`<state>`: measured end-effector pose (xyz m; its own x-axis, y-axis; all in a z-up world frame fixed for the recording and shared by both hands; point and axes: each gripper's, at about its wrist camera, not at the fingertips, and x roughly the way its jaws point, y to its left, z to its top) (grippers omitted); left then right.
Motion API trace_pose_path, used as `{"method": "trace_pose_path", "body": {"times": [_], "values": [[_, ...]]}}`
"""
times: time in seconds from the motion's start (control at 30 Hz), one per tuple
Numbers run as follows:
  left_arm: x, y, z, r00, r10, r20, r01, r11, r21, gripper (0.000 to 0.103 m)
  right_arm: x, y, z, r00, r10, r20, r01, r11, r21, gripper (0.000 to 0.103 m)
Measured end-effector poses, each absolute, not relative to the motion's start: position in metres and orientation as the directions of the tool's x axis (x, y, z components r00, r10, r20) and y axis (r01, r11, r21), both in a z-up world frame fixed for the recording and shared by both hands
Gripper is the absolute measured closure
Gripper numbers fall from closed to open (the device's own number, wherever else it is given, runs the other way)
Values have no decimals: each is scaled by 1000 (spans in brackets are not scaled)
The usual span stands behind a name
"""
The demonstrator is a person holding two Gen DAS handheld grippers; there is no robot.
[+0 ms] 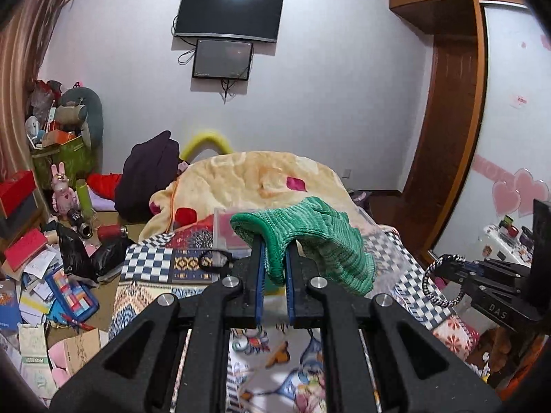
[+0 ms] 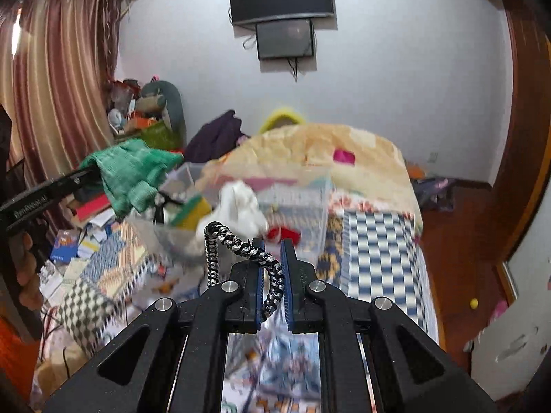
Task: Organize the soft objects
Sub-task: 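Carry the glove and bracelet over the box and open both tools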
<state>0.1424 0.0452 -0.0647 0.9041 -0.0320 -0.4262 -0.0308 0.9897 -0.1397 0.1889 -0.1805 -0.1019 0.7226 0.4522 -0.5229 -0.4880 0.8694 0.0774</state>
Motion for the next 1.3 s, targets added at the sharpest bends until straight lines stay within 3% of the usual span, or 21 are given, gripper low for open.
{"method": "trace_pose_path", "body": {"times": [0.23,0.83,0.97,1.1,1.23,1.3], "values": [[180,55,-69,891,-7,-453,-76,984,-164,94,225,-163,-95,741,431,-514,-457,885,83,94],[232,32,-121,803,-43,-594,-39,991,-124,94,278,-129,-134,657,315,-685,-430,903,3,94],[228,29,-123,795,-46,-605,-27,993,-111,92,272,-128,-134,653,307,-692,-443,896,-21,84],[219,29,-121,794,-51,-606,-19,994,-109,83,262,-131,-131,674,298,-676,-450,891,-56,58],[206,30,-112,812,-51,-582,-15,994,-107,68,255,-136,-126,679,305,-668,-459,886,-61,58],[198,28,-106,826,-44,-562,-13,995,-97,56,250,-140,-123,684,306,-662,-461,885,-67,57]]}}
